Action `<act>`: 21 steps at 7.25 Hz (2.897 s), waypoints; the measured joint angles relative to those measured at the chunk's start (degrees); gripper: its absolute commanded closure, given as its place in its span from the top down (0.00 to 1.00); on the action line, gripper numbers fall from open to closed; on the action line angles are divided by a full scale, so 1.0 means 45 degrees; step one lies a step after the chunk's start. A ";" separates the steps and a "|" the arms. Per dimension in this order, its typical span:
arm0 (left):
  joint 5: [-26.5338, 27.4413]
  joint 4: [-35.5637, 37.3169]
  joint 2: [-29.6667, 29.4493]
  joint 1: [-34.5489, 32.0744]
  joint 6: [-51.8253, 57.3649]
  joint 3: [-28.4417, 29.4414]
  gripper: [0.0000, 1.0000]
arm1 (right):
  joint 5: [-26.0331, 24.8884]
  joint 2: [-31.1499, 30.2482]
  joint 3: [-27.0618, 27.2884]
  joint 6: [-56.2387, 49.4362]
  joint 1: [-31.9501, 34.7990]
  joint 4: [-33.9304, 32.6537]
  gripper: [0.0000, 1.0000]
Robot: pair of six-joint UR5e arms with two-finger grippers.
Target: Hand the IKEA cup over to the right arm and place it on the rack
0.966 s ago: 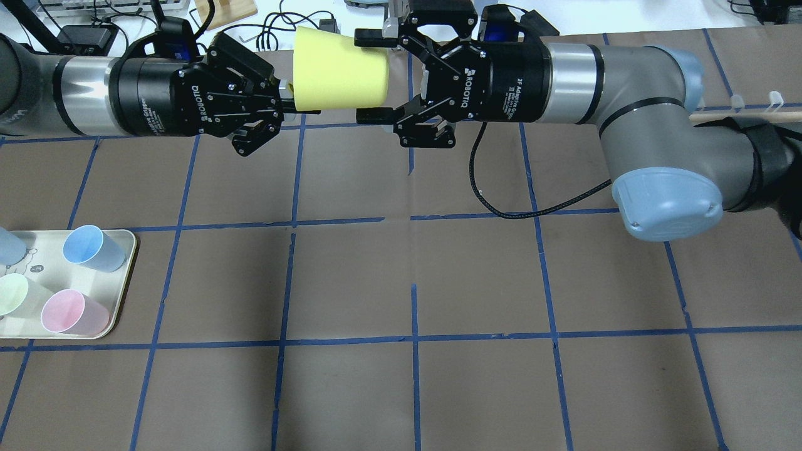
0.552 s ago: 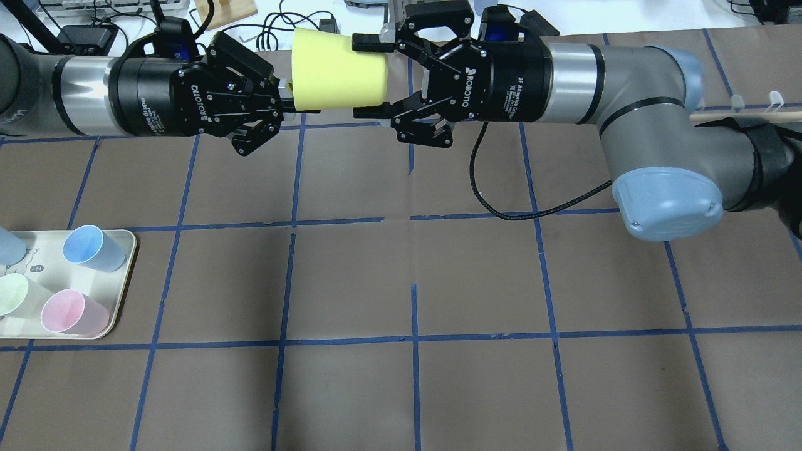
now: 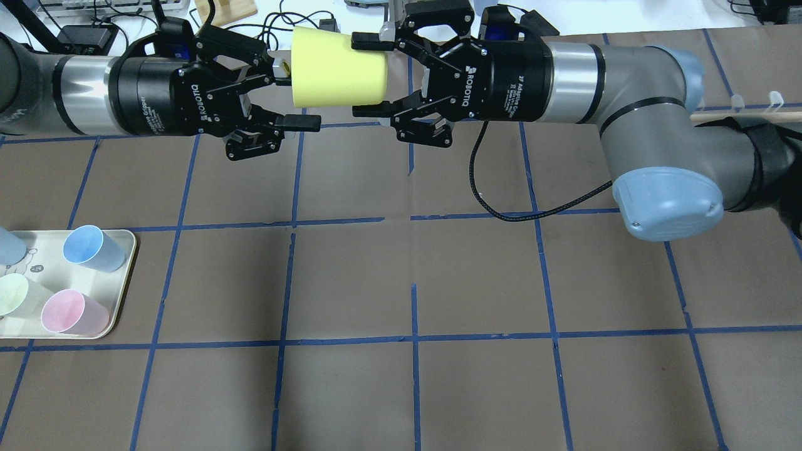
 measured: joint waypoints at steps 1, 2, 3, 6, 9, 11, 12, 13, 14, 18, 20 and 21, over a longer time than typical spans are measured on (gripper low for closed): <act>0.0035 0.0019 -0.0006 0.0000 -0.0577 0.0102 1.00 | 0.0009 0.0012 -0.0008 0.0090 -0.0006 0.0002 0.41; 0.0080 0.0025 0.0005 0.0011 -0.0882 0.0161 1.00 | 0.0035 0.0011 -0.0019 0.0152 -0.0052 0.0002 0.41; 0.0158 0.0056 0.0050 0.0073 -0.1250 0.0210 1.00 | 0.0084 -0.0012 -0.0028 0.0257 -0.0165 0.0003 0.41; 0.3939 0.3443 0.0289 0.0246 -0.6184 0.1149 1.00 | 0.0041 -0.0049 0.0013 0.0534 -0.0919 -0.0267 0.41; 1.0361 0.8324 0.0319 -0.0096 -1.0396 0.1695 1.00 | -0.0880 -0.0135 0.0072 0.0959 -0.1860 -0.1100 0.41; 1.3680 1.1369 0.0020 -0.1433 -1.1099 0.1402 1.00 | -0.3638 -0.0354 0.0046 0.0986 -0.2020 -0.1423 0.41; 1.4765 1.2683 -0.0099 -0.2280 -1.1712 0.1013 0.99 | -0.5504 -0.0546 0.0034 0.0987 -0.2036 -0.1440 0.41; 1.5503 1.3909 -0.0086 -0.2876 -1.1884 0.0476 1.00 | -0.7452 -0.0743 0.0032 0.0984 -0.2037 -0.1400 0.41; 1.5812 1.5079 0.0026 -0.3185 -1.1390 -0.0045 1.00 | -0.9370 -0.0901 0.0027 0.0931 -0.2038 -0.1331 0.41; 1.6029 1.5191 0.0395 -0.3418 -1.0552 -0.0096 1.00 | -1.6662 -0.1355 -0.0327 -0.1883 -0.2036 -0.0025 0.37; 1.6076 1.4677 0.0341 -0.3402 -1.1093 0.0217 1.00 | -1.9996 -0.1317 -0.1392 -0.4349 -0.2090 0.1288 0.33; 1.6079 1.4618 0.0350 -0.3399 -1.1166 0.0254 1.00 | -2.1338 -0.1270 -0.1731 -0.5659 -0.2248 0.1531 0.33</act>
